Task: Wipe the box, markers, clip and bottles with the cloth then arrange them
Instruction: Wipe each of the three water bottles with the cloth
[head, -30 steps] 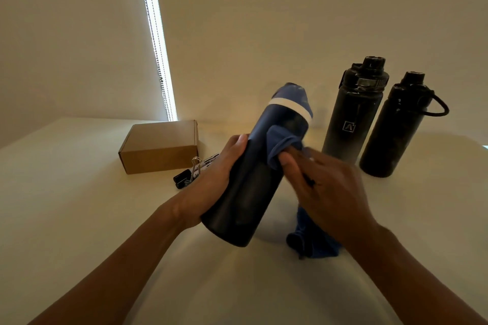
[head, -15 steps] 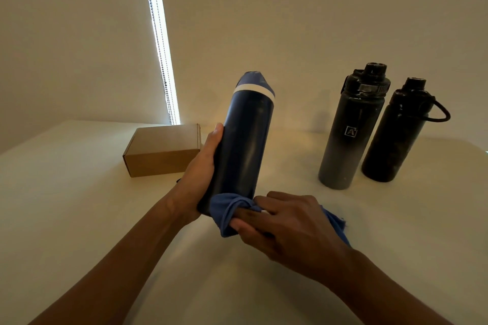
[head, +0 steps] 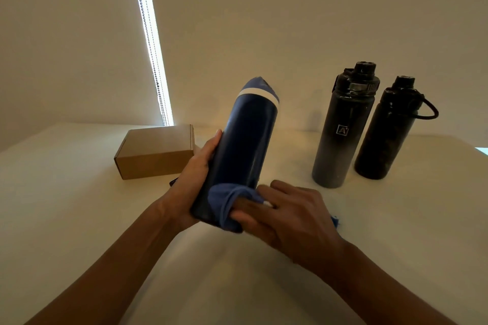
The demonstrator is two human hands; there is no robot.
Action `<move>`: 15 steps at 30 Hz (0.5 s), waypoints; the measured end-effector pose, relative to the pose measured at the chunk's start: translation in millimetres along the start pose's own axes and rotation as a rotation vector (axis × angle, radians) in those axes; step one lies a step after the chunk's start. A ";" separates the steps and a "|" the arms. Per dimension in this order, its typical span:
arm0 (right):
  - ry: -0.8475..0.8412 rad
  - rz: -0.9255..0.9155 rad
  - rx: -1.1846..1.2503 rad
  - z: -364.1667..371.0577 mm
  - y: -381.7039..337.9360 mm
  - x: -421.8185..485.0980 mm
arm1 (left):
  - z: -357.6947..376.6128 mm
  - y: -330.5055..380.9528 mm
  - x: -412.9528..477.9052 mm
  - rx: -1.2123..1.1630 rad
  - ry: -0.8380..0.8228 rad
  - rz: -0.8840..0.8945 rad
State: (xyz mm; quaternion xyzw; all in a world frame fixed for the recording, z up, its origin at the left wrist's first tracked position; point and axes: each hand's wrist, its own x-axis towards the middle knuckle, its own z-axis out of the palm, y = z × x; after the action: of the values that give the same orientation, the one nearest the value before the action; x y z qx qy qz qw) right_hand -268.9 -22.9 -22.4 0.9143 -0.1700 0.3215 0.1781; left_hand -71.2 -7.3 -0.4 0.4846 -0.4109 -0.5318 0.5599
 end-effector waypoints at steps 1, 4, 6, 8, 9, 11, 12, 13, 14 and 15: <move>0.030 0.037 0.008 -2.7 4.0 0.0 | 0.3 0.4 -0.8 0.023 -0.023 0.004; 0.113 0.184 0.005 -9.3 19.3 -2.1 | 4.1 0.2 -3.4 0.107 -0.116 -0.013; 0.135 0.298 -0.019 -11.7 31.7 -5.3 | 7.4 0.5 -5.2 0.171 -0.137 -0.044; 0.159 0.401 -0.036 -15.3 43.2 -8.2 | 11.5 1.1 -6.7 0.244 -0.167 -0.087; 0.173 0.443 -0.043 -17.8 48.6 -8.9 | 14.9 2.1 -8.3 0.283 -0.179 -0.093; 0.223 0.526 -0.024 -24.0 58.2 -8.8 | 20.6 2.6 -9.0 0.363 -0.173 -0.090; 0.256 0.557 -0.001 -25.7 61.7 -8.9 | 23.6 3.0 -10.1 0.386 -0.170 -0.080; 0.279 0.578 0.018 -26.4 63.8 -8.7 | 25.5 2.8 -10.7 0.390 -0.171 -0.080; 0.279 0.584 0.028 -26.5 63.7 -8.2 | 28.2 4.0 -12.8 0.382 -0.174 -0.081; 0.254 0.571 0.030 -24.5 62.2 -8.6 | 28.1 2.7 -12.4 0.371 -0.172 -0.090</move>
State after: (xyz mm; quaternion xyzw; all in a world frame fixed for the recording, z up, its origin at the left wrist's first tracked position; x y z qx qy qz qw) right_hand -314.6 -65.3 3.4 0.7845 -0.3917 0.4729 0.0867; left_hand -99.3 1.9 8.4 0.5501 -0.5263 -0.5109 0.3993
